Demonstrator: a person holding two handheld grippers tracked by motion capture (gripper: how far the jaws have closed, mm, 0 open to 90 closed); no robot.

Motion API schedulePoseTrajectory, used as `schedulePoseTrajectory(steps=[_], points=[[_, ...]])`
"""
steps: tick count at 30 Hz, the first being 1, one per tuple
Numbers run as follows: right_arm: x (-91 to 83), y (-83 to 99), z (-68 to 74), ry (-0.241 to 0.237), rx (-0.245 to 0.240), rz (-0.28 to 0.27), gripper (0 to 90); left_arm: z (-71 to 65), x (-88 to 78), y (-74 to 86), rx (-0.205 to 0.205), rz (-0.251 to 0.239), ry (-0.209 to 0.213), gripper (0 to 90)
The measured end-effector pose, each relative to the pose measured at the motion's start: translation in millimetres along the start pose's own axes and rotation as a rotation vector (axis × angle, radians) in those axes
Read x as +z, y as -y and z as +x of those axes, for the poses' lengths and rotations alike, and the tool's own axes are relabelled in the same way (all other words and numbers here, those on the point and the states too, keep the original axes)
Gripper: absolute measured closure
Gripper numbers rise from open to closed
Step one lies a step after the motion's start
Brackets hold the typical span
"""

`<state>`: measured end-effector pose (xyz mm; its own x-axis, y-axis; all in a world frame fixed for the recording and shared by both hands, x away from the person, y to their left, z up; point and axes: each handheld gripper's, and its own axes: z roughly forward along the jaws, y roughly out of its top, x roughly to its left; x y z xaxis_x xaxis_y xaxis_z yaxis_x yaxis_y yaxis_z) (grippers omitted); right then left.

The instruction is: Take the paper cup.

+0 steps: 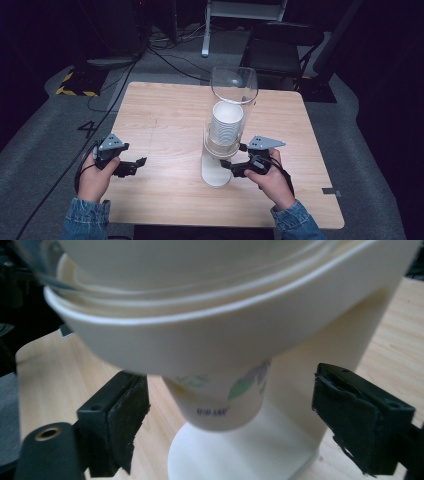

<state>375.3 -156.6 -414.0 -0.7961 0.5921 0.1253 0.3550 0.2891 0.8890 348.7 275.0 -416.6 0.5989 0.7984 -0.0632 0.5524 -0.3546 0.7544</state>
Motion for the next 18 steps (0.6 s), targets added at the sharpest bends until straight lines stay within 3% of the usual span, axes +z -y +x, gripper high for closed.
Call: schedulePoseTrajectory(steps=[5,8,11,13,18], points=[[13.7,0.6,3.2,-0.031,0.009,-0.072,15.8,0.5,2.9,2.9,-0.01,0.016,0.006,16.1],[17.2,0.1,4.9,-0.024,-0.011,-0.08,15.9,0.4,3.7,3.4,-0.012,0.02,0.006,16.1],[21.1,0.5,6.7,-0.019,-0.026,-0.084,20.2,0.0,4.5,3.8,-0.012,0.021,0.003,16.1],[21.2,1.2,7.2,-0.006,-0.039,-0.089,28.1,0.1,4.4,3.9,-0.008,0.021,0.003,16.1],[21.2,2.8,8.7,0.004,-0.051,-0.088,31.2,-0.6,4.9,4.1,-0.011,0.022,0.004,16.1]])
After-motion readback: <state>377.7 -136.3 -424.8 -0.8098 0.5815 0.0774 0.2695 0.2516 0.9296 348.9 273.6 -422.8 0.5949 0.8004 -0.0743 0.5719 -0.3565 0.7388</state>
